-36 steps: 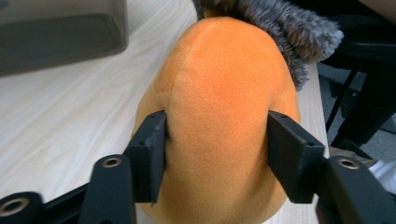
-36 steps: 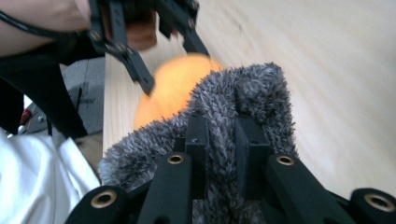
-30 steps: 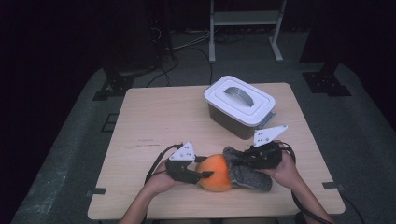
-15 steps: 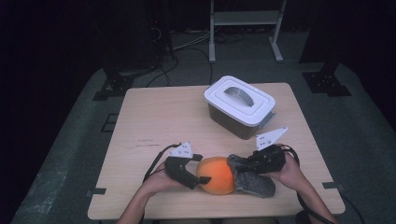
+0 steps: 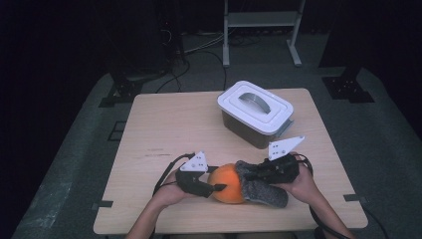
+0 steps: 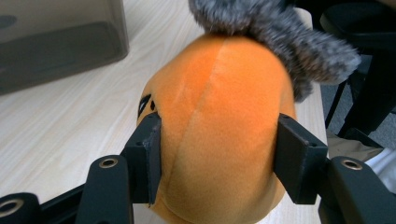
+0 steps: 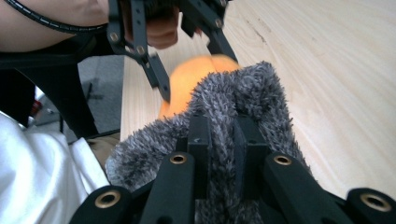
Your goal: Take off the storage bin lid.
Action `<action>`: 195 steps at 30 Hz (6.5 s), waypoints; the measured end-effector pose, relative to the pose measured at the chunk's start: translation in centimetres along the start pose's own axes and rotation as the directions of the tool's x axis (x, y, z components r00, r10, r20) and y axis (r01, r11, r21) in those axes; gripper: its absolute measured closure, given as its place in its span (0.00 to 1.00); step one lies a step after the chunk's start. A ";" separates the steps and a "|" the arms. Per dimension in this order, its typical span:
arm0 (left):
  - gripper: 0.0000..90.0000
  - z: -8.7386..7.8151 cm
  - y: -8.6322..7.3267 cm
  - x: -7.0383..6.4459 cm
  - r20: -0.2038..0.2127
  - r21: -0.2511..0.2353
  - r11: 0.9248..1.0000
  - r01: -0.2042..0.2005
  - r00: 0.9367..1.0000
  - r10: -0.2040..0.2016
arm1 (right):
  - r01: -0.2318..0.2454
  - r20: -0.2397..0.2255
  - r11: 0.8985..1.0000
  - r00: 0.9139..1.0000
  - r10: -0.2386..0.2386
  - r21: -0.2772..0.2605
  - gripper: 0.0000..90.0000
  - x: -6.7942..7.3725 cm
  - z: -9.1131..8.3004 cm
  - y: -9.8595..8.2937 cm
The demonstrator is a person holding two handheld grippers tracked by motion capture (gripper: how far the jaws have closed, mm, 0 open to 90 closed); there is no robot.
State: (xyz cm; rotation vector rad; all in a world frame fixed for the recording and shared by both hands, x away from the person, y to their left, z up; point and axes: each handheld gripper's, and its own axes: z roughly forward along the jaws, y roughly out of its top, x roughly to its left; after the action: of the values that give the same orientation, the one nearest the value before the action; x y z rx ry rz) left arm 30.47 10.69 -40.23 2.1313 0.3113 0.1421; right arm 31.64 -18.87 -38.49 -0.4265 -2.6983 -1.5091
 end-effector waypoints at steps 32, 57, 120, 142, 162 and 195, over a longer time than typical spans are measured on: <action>0.44 0.1 -1.0 0.9 0.055 -0.060 0.996 0.061 0.997 -0.058 | -0.016 -0.001 1.000 1.000 0.016 -0.017 0.87 -0.7 -0.4 -0.6; 0.41 -0.4 0.7 -0.2 -0.008 -0.029 0.999 0.017 1.000 -0.017 | 0.021 -0.014 0.998 1.000 -0.021 -0.055 0.87 0.7 1.0 0.8; 0.16 1.8 0.2 -0.9 0.005 -0.038 0.999 -0.001 1.000 0.002 | -0.080 -0.014 0.997 0.997 0.080 -0.004 0.86 -2.0 -0.6 -1.8; 0.51 1.5 0.1 -0.5 -0.016 -0.103 0.994 0.046 0.999 -0.048 | 0.026 0.057 0.999 0.998 -0.024 -0.036 0.87 0.2 -1.3 0.2; 0.40 2.5 -0.4 -1.6 0.013 -0.019 0.997 -0.076 0.997 0.076 | -0.008 0.009 1.000 1.000 0.008 -0.016 0.87 -0.6 -0.9 -0.5; 0.45 0.1 0.3 -1.4 -0.011 -0.027 0.988 -0.154 0.988 0.154 | -0.024 0.019 0.999 1.000 0.024 0.024 0.87 -0.8 -0.6 -0.9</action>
State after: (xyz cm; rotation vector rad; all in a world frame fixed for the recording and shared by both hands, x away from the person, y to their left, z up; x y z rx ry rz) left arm 29.21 10.07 -39.99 2.1265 0.1483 0.2443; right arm 32.11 -19.98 -39.04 -0.4730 -2.7124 -1.4730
